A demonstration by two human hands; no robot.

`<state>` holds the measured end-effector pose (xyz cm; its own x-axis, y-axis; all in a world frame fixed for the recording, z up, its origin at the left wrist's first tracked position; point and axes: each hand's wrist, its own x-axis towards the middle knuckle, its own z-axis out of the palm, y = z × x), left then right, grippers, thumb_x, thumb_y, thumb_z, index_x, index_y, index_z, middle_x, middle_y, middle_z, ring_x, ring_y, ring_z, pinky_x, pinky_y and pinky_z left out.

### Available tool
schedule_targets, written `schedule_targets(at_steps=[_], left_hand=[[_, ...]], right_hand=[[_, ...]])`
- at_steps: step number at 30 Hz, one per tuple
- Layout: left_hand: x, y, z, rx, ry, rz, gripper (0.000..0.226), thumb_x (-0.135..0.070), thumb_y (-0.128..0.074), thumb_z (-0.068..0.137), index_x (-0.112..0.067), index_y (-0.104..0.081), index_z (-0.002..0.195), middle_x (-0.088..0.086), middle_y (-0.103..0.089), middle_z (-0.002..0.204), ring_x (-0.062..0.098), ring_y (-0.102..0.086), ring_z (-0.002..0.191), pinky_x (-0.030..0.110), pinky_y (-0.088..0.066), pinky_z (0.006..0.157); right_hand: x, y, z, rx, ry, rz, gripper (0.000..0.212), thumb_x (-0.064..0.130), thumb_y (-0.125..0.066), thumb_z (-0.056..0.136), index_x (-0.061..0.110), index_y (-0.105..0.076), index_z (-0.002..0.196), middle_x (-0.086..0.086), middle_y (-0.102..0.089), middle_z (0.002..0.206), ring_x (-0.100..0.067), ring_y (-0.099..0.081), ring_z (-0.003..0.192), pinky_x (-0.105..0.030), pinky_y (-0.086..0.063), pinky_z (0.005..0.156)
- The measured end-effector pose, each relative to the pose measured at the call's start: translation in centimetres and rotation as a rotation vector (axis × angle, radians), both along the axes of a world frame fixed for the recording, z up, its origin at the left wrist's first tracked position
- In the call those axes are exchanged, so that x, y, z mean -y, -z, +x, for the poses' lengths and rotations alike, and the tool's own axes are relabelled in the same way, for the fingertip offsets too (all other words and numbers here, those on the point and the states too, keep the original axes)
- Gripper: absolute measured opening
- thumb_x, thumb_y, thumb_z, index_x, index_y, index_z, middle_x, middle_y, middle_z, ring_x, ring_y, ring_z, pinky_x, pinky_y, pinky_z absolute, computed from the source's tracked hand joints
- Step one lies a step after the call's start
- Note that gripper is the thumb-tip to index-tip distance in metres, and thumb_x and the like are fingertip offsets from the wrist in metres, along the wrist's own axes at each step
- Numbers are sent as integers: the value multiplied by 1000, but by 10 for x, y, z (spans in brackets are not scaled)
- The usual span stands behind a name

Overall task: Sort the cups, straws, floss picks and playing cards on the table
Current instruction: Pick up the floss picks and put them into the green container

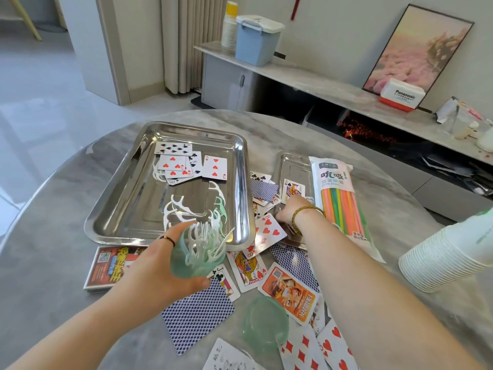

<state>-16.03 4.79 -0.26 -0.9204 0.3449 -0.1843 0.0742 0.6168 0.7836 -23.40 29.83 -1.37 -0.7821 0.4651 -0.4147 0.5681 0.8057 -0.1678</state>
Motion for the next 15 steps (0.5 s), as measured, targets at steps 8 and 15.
schedule_targets(at_steps=[8,15], left_hand=[[4,-3,-3,4,-16,32,87,-27,-78,66,-33,-26,135,-23,-40,88,0,-43,80,11,-33,61],[2,-2,2,-7,-9,19,86,-27,-78,67,-31,-27,136,-10,-45,105,9,-47,92,8,-37,61]], right_hand=[[-18,-9,23,-250,150,-208,25,3,-51,83,8,-42,60,-8,-45,57,-20,-44,50,-28,-42,54],[32,-55,73,-656,158,-814,20,-8,-50,84,11,-47,79,-4,-59,52,-6,-56,38,-20,-54,49]])
